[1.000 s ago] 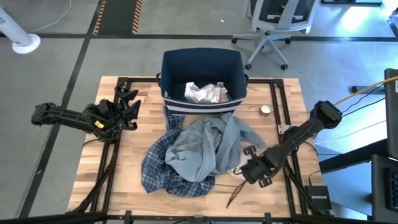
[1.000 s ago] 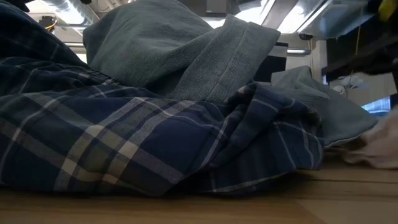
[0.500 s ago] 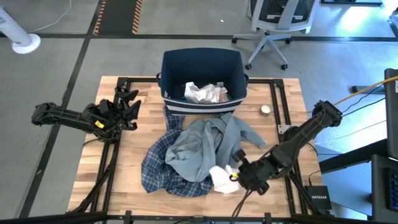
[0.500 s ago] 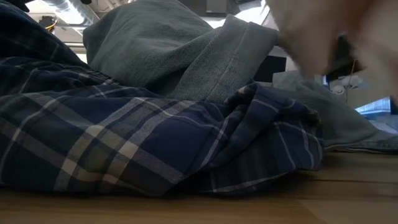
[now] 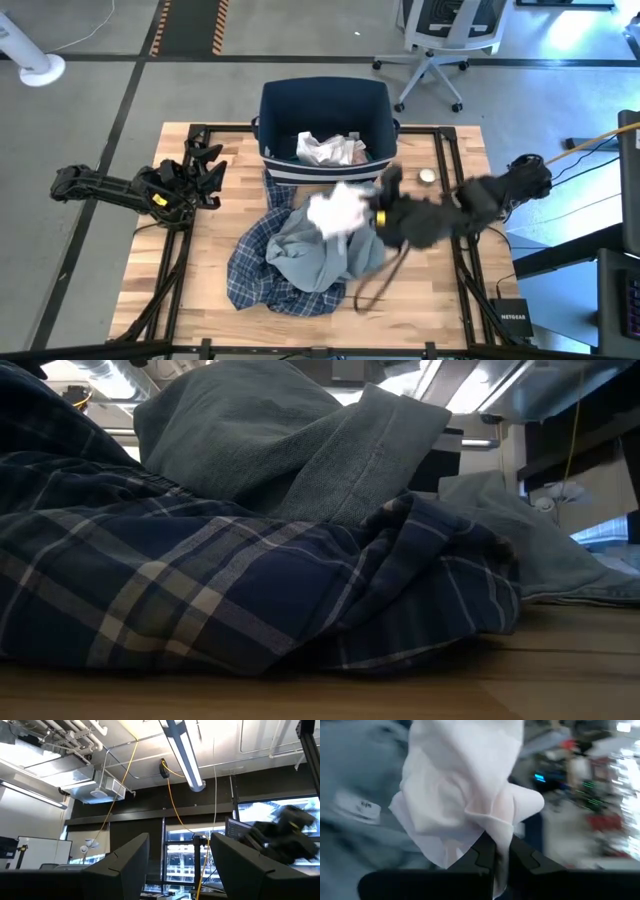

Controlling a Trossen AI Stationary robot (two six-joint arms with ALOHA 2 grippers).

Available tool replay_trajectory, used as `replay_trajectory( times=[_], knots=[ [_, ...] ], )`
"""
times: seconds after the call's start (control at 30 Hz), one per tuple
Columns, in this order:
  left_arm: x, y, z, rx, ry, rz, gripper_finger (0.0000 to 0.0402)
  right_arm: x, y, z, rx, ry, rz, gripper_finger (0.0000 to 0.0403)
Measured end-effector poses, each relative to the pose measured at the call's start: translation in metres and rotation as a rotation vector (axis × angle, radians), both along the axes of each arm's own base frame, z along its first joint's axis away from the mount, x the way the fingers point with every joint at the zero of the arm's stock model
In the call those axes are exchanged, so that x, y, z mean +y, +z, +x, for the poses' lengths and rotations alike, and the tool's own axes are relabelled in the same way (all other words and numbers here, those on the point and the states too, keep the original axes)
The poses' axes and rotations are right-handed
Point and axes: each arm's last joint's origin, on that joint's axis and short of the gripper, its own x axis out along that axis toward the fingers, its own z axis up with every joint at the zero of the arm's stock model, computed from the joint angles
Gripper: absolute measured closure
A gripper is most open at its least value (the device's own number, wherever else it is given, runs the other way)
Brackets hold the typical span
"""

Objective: Sort clothes
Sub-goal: Put the white boxer into the blue laundry bin, then put the blue long sleeve shirt into the blue laundry bin

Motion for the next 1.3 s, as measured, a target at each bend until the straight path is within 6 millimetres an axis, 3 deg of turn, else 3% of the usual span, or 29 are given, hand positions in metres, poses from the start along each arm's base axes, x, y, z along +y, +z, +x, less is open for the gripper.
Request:
replay_trajectory(
  times=[0.13,0.27,0.5,0.7,0.83,1.0,1.13,1.3],
  knots=[
    [0.000,0.000,0.000,0.000,0.000,0.000,0.0194,-0.034,0.027,0.003,-0.057,-0.102,-0.086,0.0370],
    [0.000,0.000,0.000,0.000,0.000,0.000,0.0194,-0.074,0.037,0.008,-0.055,-0.222,-0.130,0.0370],
    [0.000,0.000,0.000,0.005,0.010,0.011,0.0194,-0.134,0.029,0.016,-0.015,-0.445,-0.144,0.0370],
    [0.000,0.000,0.000,0.007,0.015,0.016,0.0194,-0.171,0.012,0.023,0.048,-0.534,-0.116,0.0367],
    [0.000,0.000,0.000,0.008,0.015,0.016,0.0194,-0.186,-0.003,0.029,0.129,-0.522,-0.065,0.0334],
    [0.000,0.000,0.000,0.009,0.018,0.019,0.0194,-0.188,-0.011,0.030,0.199,-0.479,-0.016,0.0261],
    [0.000,0.000,0.000,0.012,0.023,0.024,0.0194,-0.186,-0.006,0.025,0.220,-0.455,0.005,0.0219],
    [0.000,0.000,0.000,0.015,0.030,0.032,0.0194,-0.174,0.011,0.012,0.216,-0.393,0.100,0.0202]
  ],
)
